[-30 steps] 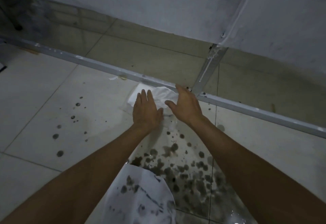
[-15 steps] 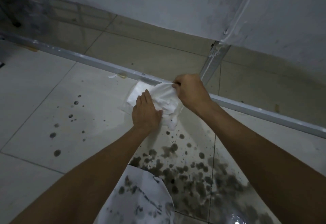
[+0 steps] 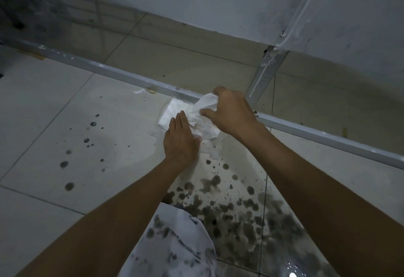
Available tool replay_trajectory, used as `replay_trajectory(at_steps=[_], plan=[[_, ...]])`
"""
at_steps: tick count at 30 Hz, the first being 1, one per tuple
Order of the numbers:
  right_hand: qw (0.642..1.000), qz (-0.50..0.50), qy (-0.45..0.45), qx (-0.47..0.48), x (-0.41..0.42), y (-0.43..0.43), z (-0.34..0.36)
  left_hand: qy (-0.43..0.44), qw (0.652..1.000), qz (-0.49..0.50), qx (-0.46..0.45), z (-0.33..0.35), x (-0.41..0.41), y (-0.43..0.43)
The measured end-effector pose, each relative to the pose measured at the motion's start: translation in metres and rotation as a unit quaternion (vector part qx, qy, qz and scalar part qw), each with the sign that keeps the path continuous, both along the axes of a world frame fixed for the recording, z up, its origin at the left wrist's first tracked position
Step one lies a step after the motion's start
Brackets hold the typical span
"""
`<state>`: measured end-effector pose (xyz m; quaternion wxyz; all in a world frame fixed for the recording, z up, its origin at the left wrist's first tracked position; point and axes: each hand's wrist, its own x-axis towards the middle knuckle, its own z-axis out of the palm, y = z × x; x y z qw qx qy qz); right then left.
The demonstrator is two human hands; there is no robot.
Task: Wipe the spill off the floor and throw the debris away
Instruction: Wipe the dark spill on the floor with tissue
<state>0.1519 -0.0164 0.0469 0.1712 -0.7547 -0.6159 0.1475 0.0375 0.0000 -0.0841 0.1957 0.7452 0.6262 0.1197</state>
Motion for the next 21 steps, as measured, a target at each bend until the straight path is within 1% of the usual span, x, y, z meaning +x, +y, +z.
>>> replay_trajectory(at_steps=[2,5,10,17,19,21], plan=[[0.999,-0.022,0.022,0.009,0.005,0.005,-0.001,0.003,1.0,-0.004,0.003,0.0,-0.001,-0.001],[0.999,-0.011,0.033,0.029,0.008,0.008,0.007,-0.002,1.0,-0.011,0.01,0.002,-0.002,-0.001],[0.999,0.015,-0.004,0.05,0.009,0.006,0.024,-0.017,1.0,0.005,-0.007,0.005,0.001,-0.001],[0.996,0.053,-0.06,0.046,0.001,-0.003,0.036,-0.023,1.0,0.006,-0.011,0.006,0.0,-0.001],[0.995,0.056,-0.063,0.048,0.001,-0.007,0.042,-0.025,1.0,0.004,-0.015,0.006,0.0,-0.001],[0.995,0.042,-0.056,0.074,0.004,-0.008,0.055,-0.02,0.999,0.007,-0.024,0.005,0.0,0.0]])
